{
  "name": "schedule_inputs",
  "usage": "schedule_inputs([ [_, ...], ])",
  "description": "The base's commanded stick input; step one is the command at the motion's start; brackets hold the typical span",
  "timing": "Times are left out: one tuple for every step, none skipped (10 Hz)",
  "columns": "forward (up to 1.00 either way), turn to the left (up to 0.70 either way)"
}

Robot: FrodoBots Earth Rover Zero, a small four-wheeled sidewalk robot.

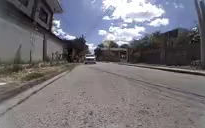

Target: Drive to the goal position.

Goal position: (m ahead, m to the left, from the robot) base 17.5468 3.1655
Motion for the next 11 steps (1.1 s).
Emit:
schedule_inputs([
  [0.70,0.00],
  [0.70,0.00],
  [0.70,0.00],
  [0.70,0.00],
  [0.70,0.00],
  [0.70,0.00],
  [0.70,0.00],
  [0.70,0.00],
  [0.70,0.00],
  [0.30,0.00],
  [0.03,0.00],
])
